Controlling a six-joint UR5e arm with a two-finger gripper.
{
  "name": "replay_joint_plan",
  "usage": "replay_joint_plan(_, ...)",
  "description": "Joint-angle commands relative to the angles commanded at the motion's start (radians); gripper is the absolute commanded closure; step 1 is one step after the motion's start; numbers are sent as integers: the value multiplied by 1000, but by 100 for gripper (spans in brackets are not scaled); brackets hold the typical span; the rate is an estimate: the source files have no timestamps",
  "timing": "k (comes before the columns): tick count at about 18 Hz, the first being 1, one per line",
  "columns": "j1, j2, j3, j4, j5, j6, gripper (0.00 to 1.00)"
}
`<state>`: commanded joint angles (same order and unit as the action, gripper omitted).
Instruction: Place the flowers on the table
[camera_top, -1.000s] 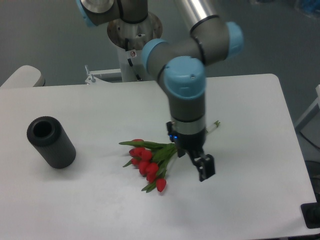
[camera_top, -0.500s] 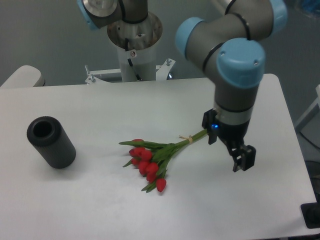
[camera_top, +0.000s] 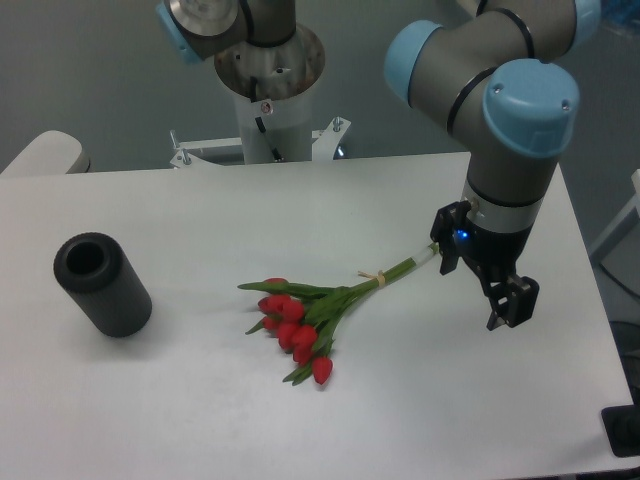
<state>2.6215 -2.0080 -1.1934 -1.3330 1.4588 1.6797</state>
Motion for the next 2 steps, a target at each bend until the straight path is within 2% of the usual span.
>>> replay_joint_plan(2, 0, -2, 0, 0, 0, -2, 0)
